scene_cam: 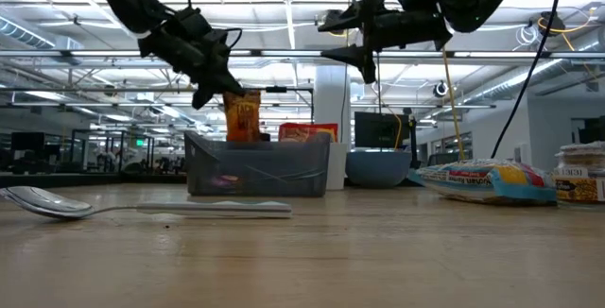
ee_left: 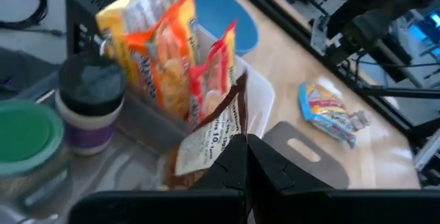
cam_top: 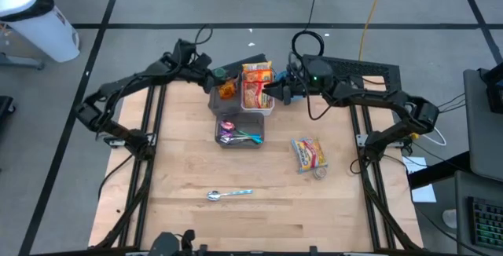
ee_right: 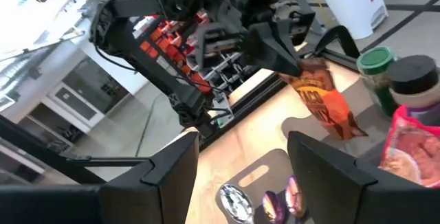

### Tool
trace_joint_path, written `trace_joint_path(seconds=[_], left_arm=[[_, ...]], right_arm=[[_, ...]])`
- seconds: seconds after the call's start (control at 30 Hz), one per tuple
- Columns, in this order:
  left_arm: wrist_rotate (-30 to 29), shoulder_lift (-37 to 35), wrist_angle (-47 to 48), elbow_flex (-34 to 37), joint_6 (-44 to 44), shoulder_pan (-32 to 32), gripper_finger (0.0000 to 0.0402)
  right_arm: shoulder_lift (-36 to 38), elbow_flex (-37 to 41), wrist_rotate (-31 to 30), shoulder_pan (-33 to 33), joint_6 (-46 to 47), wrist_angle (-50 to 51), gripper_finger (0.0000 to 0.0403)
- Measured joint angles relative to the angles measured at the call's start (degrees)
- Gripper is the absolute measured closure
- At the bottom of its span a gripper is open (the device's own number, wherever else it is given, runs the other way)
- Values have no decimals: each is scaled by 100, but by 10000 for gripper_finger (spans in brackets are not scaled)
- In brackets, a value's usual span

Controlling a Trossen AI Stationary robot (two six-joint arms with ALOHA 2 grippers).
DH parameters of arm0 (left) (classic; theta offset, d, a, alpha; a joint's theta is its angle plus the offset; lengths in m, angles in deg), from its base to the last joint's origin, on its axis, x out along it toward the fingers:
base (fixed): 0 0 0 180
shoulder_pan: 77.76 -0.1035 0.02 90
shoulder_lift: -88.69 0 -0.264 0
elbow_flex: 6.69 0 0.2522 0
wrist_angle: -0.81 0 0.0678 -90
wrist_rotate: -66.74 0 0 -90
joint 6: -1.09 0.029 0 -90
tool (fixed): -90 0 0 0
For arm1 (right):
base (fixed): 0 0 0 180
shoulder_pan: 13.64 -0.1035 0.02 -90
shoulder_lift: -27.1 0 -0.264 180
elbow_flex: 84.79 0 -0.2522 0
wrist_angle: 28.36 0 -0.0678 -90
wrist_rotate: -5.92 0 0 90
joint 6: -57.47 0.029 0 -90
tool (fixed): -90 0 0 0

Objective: Pick & Place Food Item
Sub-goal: Put the orange seasoning pack into the top black bin

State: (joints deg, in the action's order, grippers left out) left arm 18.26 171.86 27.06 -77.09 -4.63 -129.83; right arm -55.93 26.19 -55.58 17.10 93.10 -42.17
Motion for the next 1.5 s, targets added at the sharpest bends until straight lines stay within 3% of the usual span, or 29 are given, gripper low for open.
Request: trace_joint_path(seconds=[0.87, 1.5], left_arm=[[-1035, 2, -43, 681, 199, -330, 401], [-1607, 80, -412, 699, 236, -262, 401]], right_arm=[[0, 111, -20, -10, 123, -177, 187], [0, 111, -23, -10, 123, -177, 191]])
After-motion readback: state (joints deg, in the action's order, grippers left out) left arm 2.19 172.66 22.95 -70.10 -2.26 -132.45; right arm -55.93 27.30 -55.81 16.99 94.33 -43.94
